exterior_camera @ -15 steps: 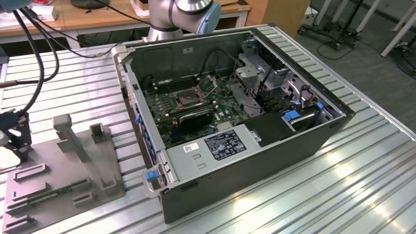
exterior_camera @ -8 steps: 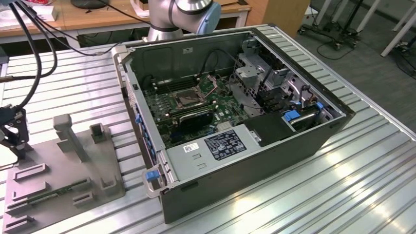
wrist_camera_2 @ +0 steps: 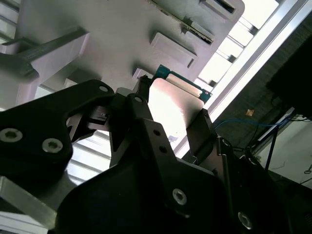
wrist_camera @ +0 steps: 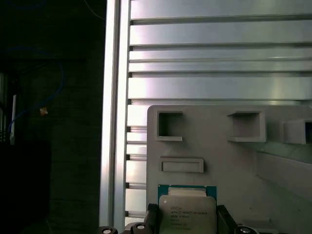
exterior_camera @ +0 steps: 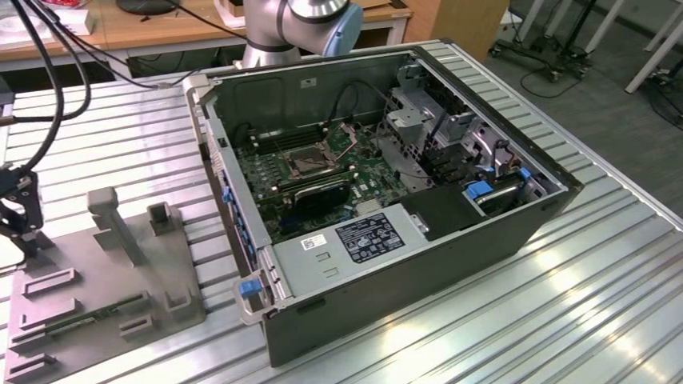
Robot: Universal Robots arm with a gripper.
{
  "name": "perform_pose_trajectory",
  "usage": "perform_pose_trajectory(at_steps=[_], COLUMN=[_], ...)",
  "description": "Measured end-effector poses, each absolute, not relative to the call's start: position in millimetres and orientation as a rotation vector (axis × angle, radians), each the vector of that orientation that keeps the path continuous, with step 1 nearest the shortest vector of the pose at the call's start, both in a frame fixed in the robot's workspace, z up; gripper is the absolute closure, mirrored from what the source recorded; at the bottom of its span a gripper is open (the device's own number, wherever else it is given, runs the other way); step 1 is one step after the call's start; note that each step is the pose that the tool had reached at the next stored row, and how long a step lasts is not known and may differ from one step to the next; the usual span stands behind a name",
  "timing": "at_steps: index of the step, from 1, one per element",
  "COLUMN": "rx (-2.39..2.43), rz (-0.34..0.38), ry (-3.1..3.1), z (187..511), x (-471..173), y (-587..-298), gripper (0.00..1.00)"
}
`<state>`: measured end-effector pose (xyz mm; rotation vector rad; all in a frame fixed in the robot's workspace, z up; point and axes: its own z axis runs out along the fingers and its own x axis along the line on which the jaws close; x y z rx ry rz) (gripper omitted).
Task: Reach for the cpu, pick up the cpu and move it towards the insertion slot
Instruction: 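Pick up the cpu and move it towards the insertion slot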
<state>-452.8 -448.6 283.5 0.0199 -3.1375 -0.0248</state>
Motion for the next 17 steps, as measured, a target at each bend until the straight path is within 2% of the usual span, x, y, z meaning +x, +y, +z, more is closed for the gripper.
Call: perform_pose_trajectory(at_steps=[17], rx=[0.02], rz=[-0.025], ry=[-3.137], z=[290.2], x=[-452.7], y=[-448.6], gripper=[0.45])
